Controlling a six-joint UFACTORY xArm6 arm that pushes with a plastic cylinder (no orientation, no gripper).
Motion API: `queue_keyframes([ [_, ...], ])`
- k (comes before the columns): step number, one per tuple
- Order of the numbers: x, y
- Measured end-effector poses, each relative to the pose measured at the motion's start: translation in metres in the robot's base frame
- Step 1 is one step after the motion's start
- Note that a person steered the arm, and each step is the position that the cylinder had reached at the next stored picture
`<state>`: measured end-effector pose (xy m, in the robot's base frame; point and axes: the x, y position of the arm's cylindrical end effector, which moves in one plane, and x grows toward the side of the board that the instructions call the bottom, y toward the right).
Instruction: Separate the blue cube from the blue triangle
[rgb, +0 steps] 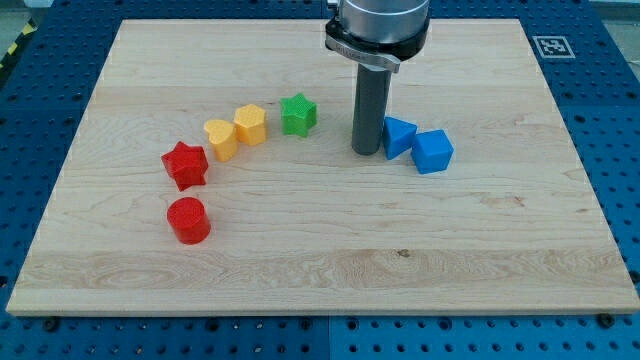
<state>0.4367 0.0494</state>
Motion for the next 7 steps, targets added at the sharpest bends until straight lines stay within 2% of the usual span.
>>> queue_keyframes([
  [2,0.035,0.001],
  [4,0.02,0.006],
  [7,0.019,0.066],
])
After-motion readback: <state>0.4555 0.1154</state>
